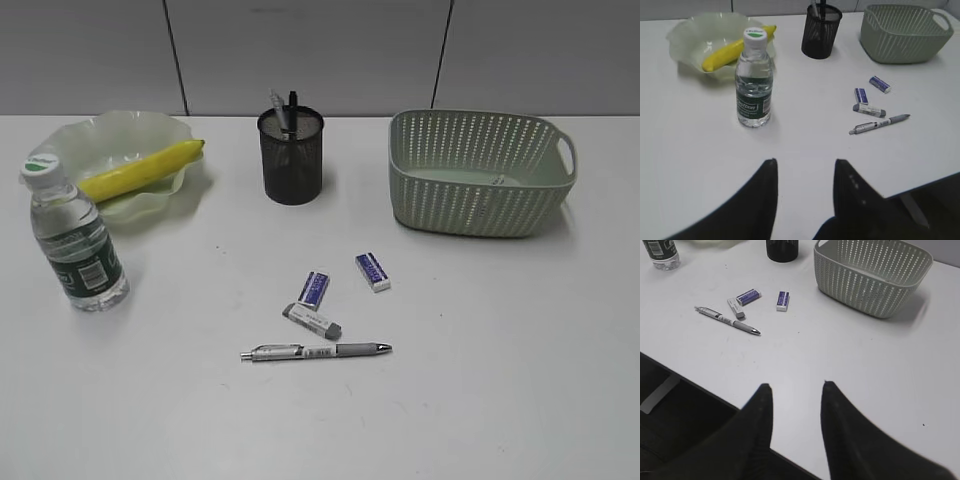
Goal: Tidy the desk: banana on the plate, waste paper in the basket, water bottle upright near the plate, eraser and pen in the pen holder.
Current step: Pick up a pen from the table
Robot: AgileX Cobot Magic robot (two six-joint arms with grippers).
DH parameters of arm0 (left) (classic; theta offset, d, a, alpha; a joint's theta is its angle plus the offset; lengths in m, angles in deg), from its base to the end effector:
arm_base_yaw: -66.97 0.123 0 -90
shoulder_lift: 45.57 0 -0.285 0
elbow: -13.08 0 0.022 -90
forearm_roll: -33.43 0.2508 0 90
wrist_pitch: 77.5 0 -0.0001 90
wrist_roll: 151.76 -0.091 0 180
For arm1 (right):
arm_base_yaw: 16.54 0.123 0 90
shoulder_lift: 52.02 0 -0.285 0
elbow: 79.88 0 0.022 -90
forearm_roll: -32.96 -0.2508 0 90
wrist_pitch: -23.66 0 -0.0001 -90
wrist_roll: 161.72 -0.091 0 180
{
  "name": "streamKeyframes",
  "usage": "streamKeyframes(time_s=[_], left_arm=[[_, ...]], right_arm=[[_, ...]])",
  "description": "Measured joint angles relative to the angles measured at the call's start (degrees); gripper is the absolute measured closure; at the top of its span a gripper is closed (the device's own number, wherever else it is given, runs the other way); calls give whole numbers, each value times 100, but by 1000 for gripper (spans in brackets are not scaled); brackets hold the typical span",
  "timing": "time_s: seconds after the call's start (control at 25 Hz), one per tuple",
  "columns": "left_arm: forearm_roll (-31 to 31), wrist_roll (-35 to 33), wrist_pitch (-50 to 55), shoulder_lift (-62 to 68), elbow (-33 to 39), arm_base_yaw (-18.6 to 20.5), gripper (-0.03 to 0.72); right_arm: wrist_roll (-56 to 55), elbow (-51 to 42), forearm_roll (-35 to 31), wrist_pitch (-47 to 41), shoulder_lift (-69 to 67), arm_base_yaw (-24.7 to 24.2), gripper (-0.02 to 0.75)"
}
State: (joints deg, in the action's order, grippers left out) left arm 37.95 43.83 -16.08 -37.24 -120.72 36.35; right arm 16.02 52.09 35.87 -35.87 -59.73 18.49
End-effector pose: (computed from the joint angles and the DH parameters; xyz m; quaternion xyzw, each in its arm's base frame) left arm -0.0044 0.0099 0.2880 0.1084 0.8402 -0.1717 0.5028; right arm -0.0021 -0.0063 0.2818 -0.2374 0.8103 0.1470 0.5152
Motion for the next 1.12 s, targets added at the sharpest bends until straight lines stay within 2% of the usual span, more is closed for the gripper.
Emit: streamKeyframes(time_s=[0.24,0.4,0.48,0.56,0.68,0.76,0.96,1.12], left_arm=[[59,-299,-25,-83,11,0,423],[79,-414,-25,-87,11,0,427],[82,-426,-25,-87,11,0,428],[93,-431,-25,-87,11,0,430],[93,-431,-25,-87,11,0,432],[93,-443,-25,-87,11,0,432],[93,-444,-35,-87,11,0,432],[93,-444,-43,-87,11,0,432]], right_arm=[[0,87,-292,249,-585,0,462],[378,154,-655,1459,-1568,0,462],[1127,173,-1087,1942,-2412,0,462],[2312,267,-1833,2193,-3314,0,462],[4118,694,-2831,2268,-4911,0,462],[5035,1127,-3152,2183,-5856,0,462],[6534,2552,-3225,1609,-7846,91,462],[6959,3441,-2713,1528,-9033,530,462]])
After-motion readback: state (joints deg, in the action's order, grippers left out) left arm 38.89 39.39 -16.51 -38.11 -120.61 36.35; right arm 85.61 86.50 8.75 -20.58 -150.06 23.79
